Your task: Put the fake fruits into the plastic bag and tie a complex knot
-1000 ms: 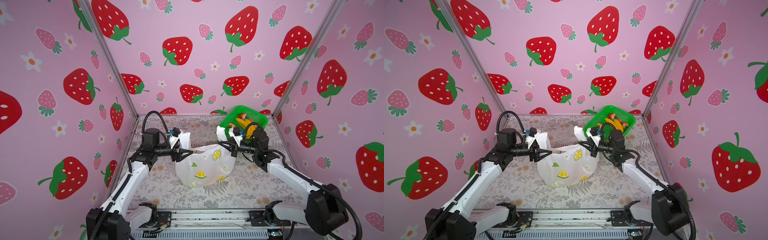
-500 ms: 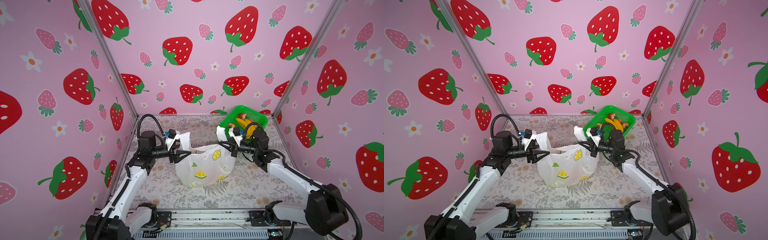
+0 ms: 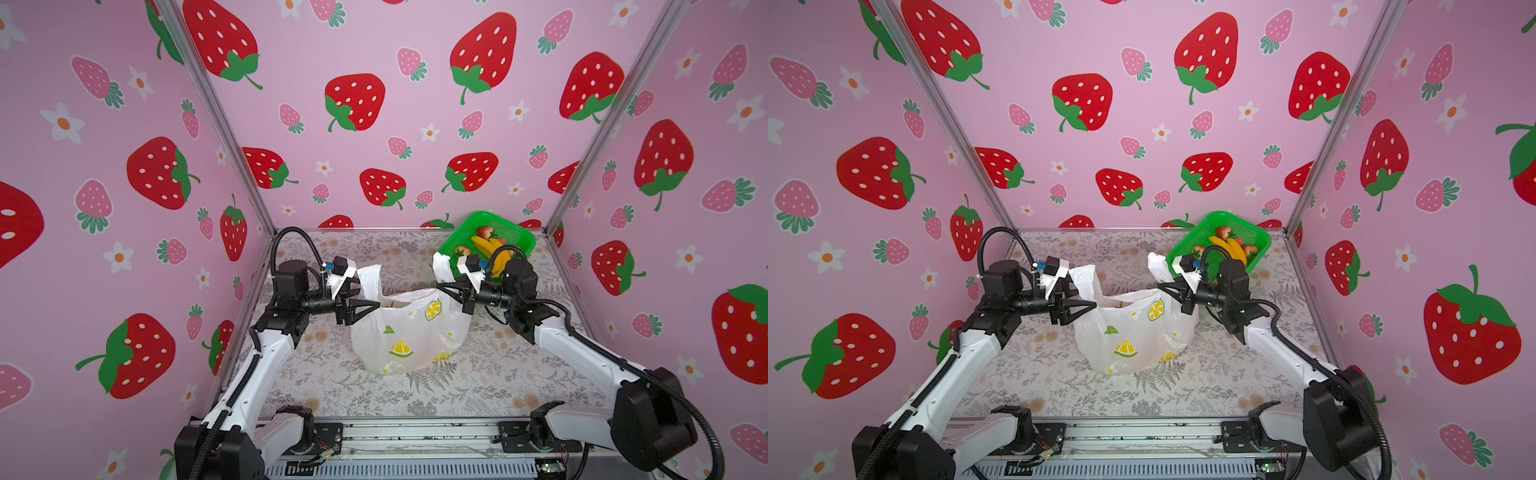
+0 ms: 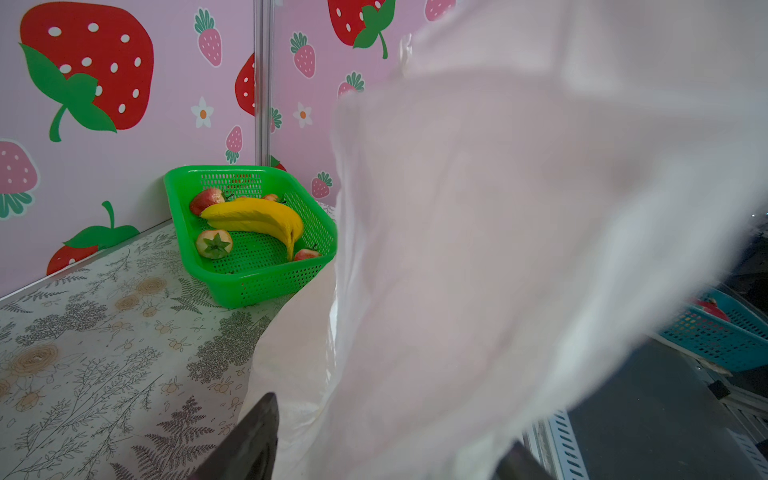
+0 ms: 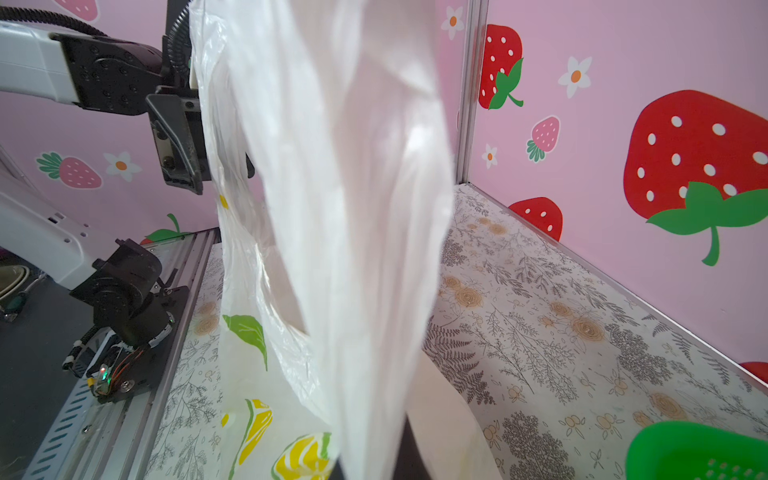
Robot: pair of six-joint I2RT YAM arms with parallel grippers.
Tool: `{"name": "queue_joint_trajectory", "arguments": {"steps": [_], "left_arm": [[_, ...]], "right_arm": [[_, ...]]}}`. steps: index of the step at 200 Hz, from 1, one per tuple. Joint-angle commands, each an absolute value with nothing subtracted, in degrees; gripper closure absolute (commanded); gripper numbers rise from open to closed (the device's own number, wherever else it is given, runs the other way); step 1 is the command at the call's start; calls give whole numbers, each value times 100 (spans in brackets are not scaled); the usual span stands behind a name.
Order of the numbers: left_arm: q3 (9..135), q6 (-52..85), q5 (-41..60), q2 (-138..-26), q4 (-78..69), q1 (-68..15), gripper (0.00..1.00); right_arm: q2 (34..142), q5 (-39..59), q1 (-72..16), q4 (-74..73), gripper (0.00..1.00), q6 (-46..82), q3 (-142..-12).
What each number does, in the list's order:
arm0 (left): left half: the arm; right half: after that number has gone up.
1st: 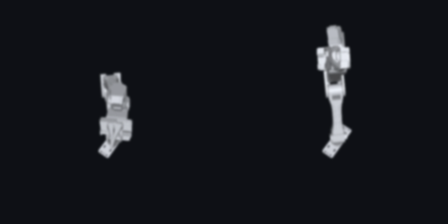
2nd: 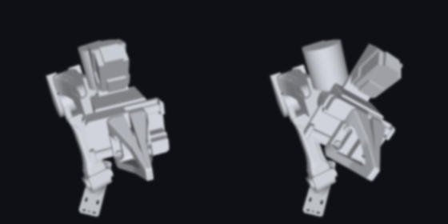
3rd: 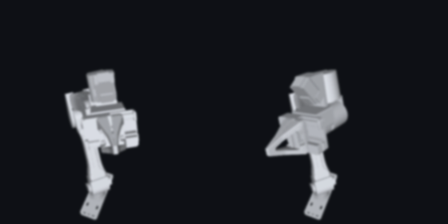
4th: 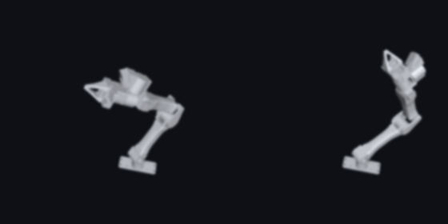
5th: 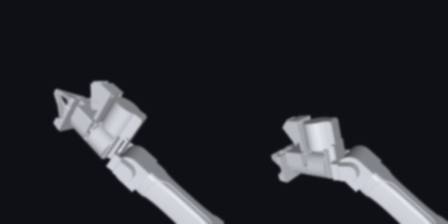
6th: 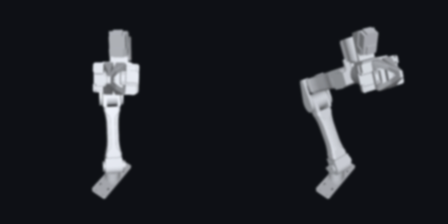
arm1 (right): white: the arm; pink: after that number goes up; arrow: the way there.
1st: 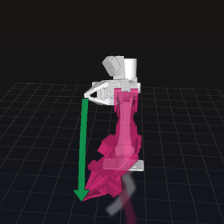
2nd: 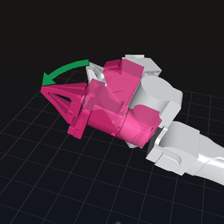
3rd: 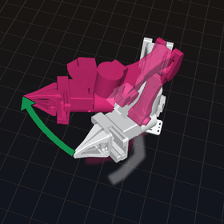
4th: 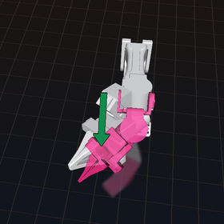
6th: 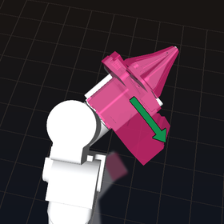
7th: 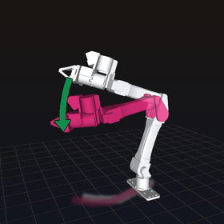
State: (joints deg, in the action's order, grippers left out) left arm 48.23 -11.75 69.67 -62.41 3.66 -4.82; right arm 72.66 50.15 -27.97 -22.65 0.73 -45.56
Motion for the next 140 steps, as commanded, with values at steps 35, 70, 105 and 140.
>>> {"name": "queue_joint_trajectory", "arguments": {"steps": [35,70,105,140], "left_arm": [[4885,-1190,7028,-6334,165,-530,68],[5010,-1145,6920,-6370,180,-732,88],[5542,-1863,6554,-6397,1313,-1073,93],[6080,-2947,5752,-6341,2669,-1696,99]], "right_arm": [[7124,5045,-2760,-2276,97,-44,-4509],[7141,5048,-2760,-2329,98,22,-4483],[7115,4968,-2760,-2237,98,170,-4498],[7179,5111,-2760,-1776,98,351,-4771]]}}
